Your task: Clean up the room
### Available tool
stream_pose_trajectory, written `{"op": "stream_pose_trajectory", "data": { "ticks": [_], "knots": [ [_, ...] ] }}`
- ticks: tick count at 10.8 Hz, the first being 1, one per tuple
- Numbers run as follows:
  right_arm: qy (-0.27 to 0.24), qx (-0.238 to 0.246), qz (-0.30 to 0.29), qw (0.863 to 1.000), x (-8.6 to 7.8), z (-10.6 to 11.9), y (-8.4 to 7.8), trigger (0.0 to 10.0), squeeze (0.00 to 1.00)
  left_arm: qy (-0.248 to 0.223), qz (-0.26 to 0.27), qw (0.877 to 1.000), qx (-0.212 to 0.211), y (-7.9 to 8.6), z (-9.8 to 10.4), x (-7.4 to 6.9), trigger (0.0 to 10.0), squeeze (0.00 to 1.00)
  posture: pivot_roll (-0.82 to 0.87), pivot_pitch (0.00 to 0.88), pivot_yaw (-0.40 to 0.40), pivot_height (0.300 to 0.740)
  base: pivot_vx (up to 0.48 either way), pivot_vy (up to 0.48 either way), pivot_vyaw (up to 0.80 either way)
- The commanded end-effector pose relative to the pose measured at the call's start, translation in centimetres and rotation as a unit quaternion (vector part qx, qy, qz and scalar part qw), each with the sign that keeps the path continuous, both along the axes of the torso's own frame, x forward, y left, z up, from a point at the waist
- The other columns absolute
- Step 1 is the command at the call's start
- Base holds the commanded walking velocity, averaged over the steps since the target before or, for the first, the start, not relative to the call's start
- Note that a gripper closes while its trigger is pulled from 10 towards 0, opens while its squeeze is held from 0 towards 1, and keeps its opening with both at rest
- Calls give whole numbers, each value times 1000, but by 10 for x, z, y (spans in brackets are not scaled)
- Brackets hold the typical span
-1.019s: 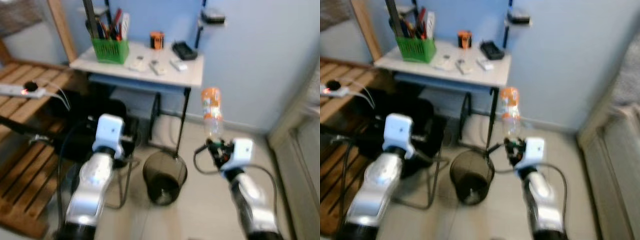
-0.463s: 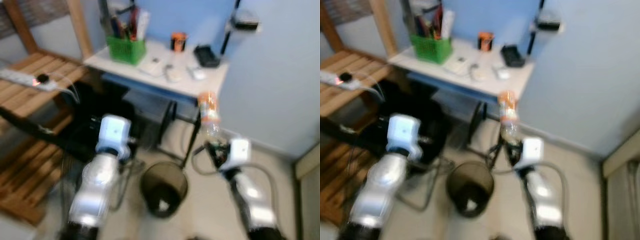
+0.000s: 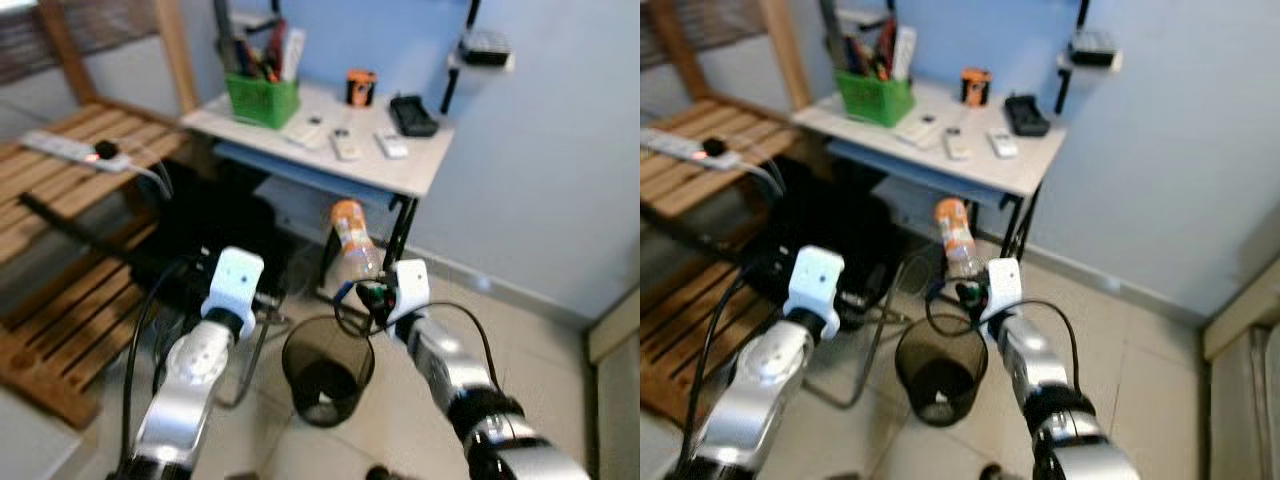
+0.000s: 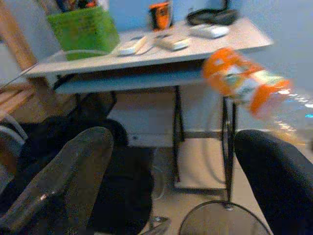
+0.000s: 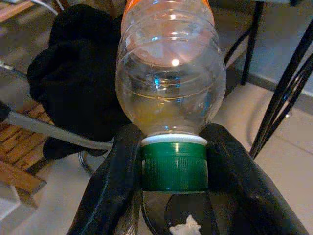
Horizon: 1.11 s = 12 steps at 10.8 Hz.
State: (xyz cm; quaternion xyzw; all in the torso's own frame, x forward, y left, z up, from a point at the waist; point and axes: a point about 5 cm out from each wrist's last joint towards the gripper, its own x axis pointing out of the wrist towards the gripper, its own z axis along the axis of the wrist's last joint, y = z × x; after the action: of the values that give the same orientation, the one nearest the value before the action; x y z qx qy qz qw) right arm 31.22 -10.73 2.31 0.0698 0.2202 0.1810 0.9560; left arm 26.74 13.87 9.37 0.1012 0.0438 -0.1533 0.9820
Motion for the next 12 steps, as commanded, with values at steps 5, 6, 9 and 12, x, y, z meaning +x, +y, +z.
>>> {"op": "stream_pose_trajectory", "data": {
  "ticks": [5, 6, 9, 12],
  "knots": [
    [40, -75, 82, 993, -12, -19, 24, 10000, 0, 8, -136, 991, 9, 8, 0, -56, 10000, 0, 289, 119, -27, 740, 0, 0, 0],
    [40, -82, 85, 992, -12, -19, 26, 10000, 0, 9, -128, 992, 14, 10, -2, -62, 10000, 0, 294, 123, -40, 740, 0, 0, 0],
    [25, -99, 62, 993, -7, -14, 27, 10000, 0, 11, -105, 994, -2, 3, 2, -62, 10000, 0, 290, 138, -59, 740, 0, 0, 0],
    [-24, -44, -59, 997, 8, 3, 17, 10000, 0, -31, -38, 997, -52, -1, 23, -51, 10000, 0, 282, 124, -62, 740, 0, 0, 0]
  ]
}}
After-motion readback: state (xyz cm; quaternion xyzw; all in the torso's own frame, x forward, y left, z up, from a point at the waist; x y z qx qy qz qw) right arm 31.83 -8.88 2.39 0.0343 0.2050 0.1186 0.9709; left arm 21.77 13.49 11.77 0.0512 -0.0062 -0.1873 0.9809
